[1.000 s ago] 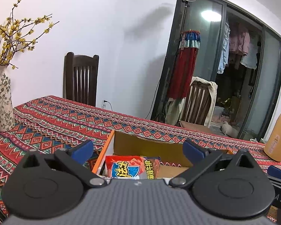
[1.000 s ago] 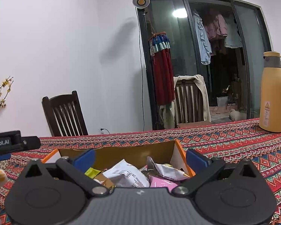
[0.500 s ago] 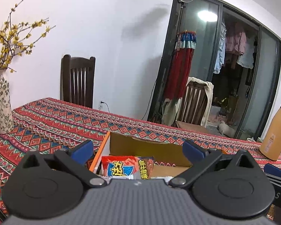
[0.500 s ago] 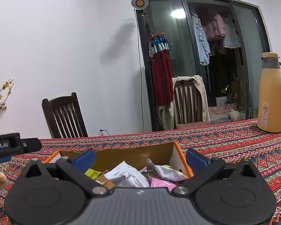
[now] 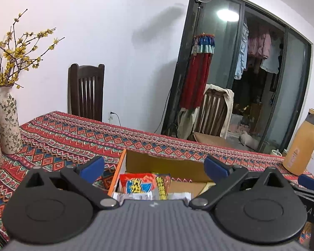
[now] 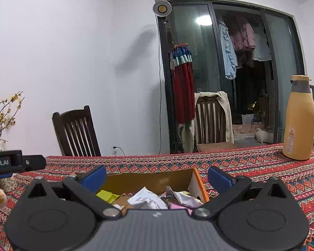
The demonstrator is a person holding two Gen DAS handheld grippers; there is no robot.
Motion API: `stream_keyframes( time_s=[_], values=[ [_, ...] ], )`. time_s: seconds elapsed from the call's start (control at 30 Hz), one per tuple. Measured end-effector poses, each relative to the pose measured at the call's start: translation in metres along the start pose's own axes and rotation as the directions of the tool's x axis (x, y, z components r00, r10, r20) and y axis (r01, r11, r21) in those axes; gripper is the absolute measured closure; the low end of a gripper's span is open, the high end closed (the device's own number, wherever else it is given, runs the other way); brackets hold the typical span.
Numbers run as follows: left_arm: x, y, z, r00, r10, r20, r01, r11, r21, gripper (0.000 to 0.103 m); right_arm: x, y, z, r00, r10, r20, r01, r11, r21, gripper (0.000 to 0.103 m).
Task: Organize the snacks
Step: 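Move both grippers back down to the snack pile, then grasp a white packet from the pile with the right gripper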
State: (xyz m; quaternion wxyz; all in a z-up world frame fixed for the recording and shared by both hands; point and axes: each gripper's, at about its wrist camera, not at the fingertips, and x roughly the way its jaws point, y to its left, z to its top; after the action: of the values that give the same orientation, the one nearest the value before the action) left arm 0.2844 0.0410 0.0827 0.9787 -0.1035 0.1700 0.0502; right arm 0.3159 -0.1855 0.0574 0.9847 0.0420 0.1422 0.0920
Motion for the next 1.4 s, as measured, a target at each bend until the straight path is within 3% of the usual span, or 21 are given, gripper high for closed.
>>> stream_keyframes(
  time_s=[0.33, 0.6, 0.83, 1.4],
  values=[
    [-0.019, 0.035, -0.025, 0.995, 0.024, -0.092, -0.02, 0.999, 0.046, 0.0, -0.031, 0.005, -0.03, 0.996, 0.006, -0.093, -0.012, 0.998, -0.065, 0.0],
    [-0.027, 0.066, -0.056, 0.985, 0.062, -0.161, -0.049, 0.995, 0.083, 0.0, -0.046, 0.001, -0.071, 0.978, 0.0, -0.209, -0.013, 0.998, -0.059, 0.0],
    [-0.022, 0.081, -0.079, 0.977, 0.051, -0.206, -0.036, 0.996, 0.077, 0.0, -0.039, 0.001, -0.096, 0.965, 0.004, -0.263, -0.017, 0.999, -0.048, 0.0],
    [-0.021, 0.091, -0.09, 0.983, 0.03, -0.181, -0.024, 0.999, 0.033, 0.0, -0.03, 0.004, -0.11, 0.96, -0.026, -0.28, 0.011, 0.998, -0.057, 0.0]
  ],
)
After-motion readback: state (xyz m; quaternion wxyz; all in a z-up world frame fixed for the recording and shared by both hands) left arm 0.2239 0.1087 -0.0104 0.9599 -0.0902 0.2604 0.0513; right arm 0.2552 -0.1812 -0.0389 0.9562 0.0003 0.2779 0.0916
